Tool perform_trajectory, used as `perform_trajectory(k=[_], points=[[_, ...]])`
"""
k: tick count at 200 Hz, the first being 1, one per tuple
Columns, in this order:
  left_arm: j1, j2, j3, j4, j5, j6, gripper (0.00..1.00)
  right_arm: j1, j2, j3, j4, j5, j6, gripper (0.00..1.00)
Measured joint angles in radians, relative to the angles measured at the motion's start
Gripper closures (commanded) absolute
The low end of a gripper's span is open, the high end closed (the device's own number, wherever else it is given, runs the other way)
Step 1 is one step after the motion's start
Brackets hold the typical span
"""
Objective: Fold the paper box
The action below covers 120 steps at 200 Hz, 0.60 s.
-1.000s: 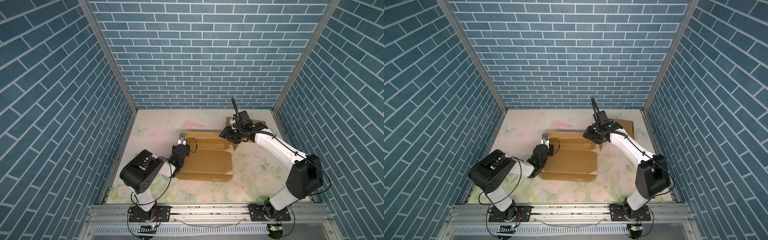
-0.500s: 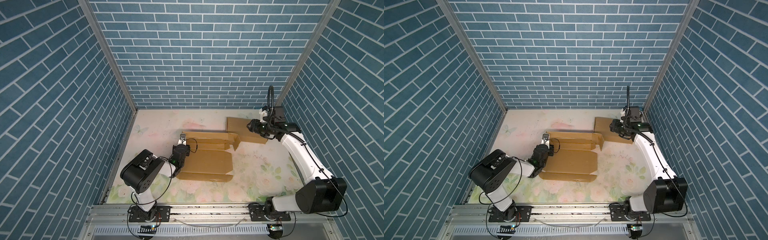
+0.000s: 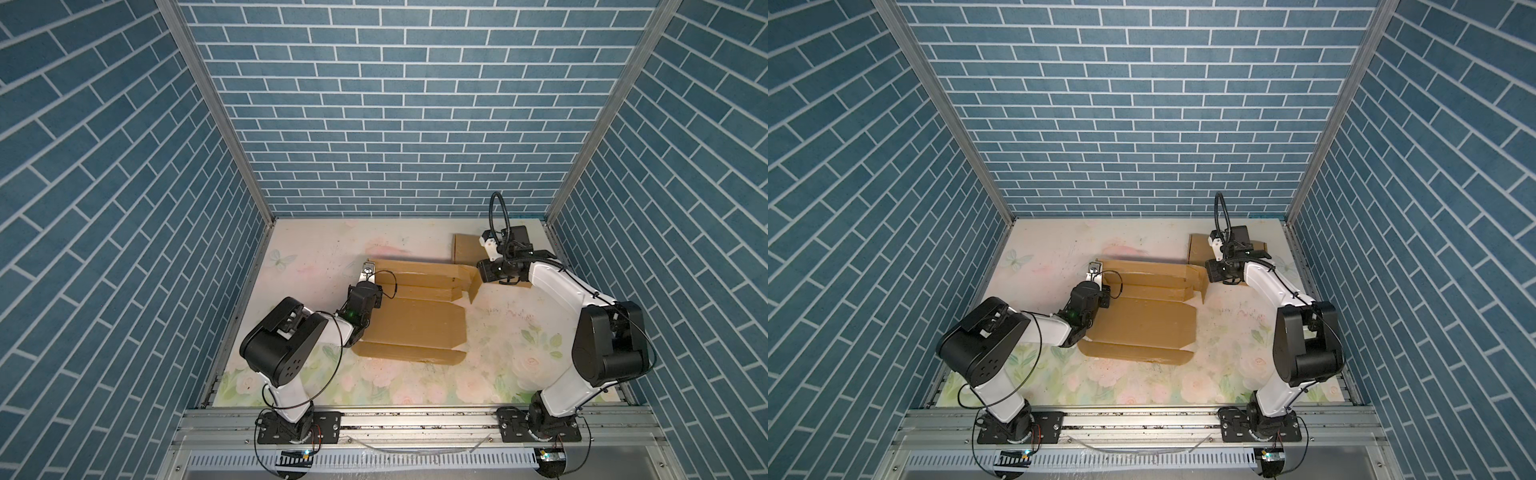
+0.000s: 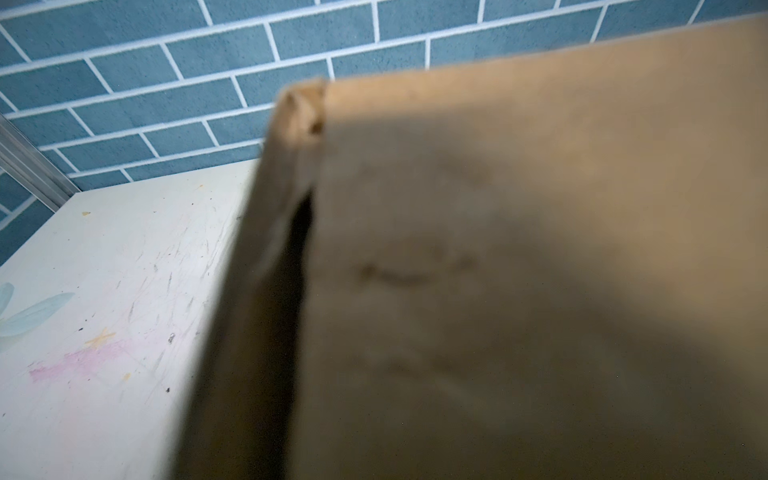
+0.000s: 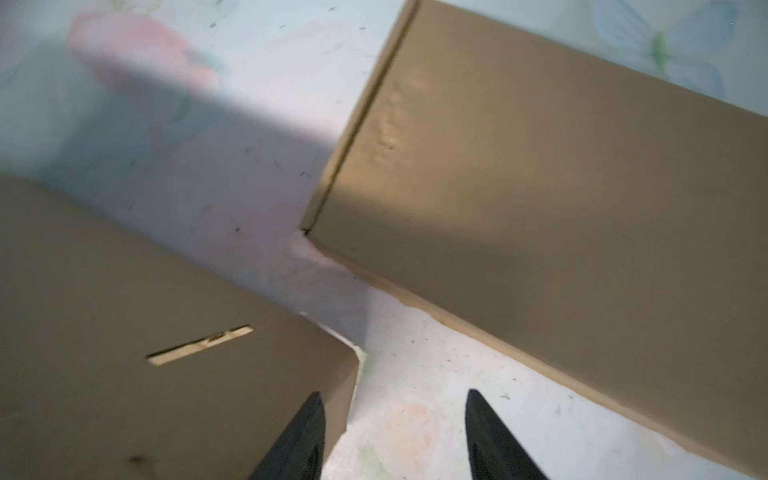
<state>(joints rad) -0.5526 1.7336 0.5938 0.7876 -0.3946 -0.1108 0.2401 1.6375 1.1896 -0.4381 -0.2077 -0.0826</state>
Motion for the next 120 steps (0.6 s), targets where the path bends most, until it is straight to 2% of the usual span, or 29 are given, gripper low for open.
perform_trajectory(k=[37,94,110,120], points=[[0.029,0.000,0.056,-0.098,0.038,-0.032,1.00,0.031,-0.029,-0.040,0.003,-0.087,-0.081,0.49],[0.031,-0.001,0.070,-0.126,0.056,-0.051,1.00,0.079,-0.033,-0.042,-0.027,-0.162,-0.109,0.50],[0.032,-0.002,0.070,-0.128,0.057,-0.054,1.00,0.080,-0.033,-0.042,-0.041,-0.157,-0.107,0.44],[0.032,-0.003,0.070,-0.129,0.059,-0.053,1.00,0.080,-0.033,-0.042,-0.051,-0.119,-0.102,0.44]])
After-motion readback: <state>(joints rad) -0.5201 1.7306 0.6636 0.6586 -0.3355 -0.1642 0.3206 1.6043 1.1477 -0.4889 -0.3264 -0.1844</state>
